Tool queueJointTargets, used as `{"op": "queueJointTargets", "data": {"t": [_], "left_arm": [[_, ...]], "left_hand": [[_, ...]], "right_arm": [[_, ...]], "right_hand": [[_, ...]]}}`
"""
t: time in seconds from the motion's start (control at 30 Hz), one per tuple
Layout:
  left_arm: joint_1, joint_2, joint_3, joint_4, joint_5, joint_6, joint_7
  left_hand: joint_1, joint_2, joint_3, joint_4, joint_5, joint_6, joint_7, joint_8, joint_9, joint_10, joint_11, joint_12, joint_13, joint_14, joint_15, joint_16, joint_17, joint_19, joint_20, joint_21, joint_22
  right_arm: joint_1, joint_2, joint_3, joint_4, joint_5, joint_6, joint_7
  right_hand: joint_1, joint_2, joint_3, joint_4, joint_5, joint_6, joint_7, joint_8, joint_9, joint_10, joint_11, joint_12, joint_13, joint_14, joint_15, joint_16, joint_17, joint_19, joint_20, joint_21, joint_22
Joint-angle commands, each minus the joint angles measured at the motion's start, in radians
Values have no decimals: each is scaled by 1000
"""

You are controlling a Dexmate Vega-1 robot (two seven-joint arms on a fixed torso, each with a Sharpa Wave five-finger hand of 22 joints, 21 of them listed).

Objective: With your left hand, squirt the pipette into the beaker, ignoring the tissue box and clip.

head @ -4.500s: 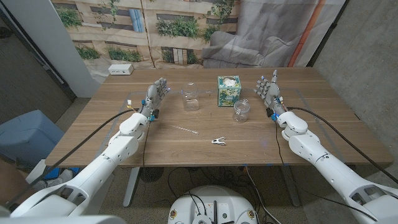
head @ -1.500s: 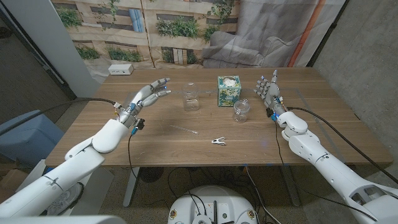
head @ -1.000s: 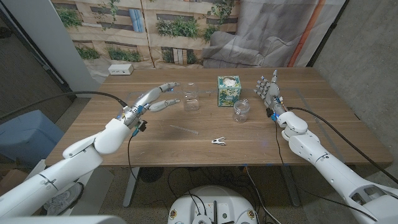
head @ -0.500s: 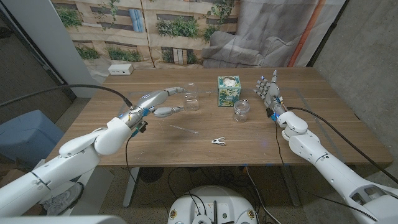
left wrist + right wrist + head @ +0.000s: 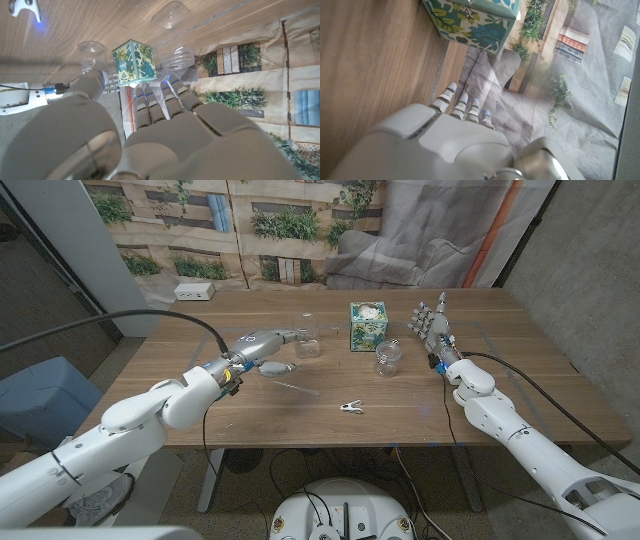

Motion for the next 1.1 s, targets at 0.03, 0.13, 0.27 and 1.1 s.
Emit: {"op": "queueJointTargets", "data": {"t": [0.03,0.13,0.27,1.1], "left_arm": [[-49,38,57,-57,105,71,-98],[-58,33,69,-60,124,91,-107],[-74,27,91,-59,159,104,-112],[-156,9,214,-89,374,153,-312]], "left_hand": [[22,0,-8,1,9,9,7,-3,3,11,4,1,5,-17,-35,-6,4,-2,5,-2,4],[28,-2,-10,2,9,12,9,-3,3,11,4,1,5,-24,-33,-7,4,-3,6,-2,4],[36,-4,-13,3,9,16,12,-4,3,14,4,0,5,-27,-31,-6,4,-3,8,-1,4],[119,-33,-41,6,13,23,-19,-12,5,33,-15,-3,6,-54,-23,-5,5,-42,24,-7,4]], "right_arm": [[0,-1,0,1,1,0,2],[0,-1,0,0,1,0,2],[0,-1,0,0,1,0,2],[0,0,0,0,0,0,-1]], "right_hand": [[0,58,-8,-1,5,1,-8,6,2,3,-5,4,3,-6,-84,6,4,3,0,5,5],[0,58,-8,-1,5,2,-8,7,2,0,-5,3,3,-7,-85,6,4,4,-1,6,5],[0,58,-8,-1,5,2,-7,7,2,0,-6,3,3,-6,-84,6,4,4,-1,6,5],[0,58,-8,-1,5,2,-9,7,2,0,-10,3,4,-6,-84,6,4,3,-1,5,5]]}}
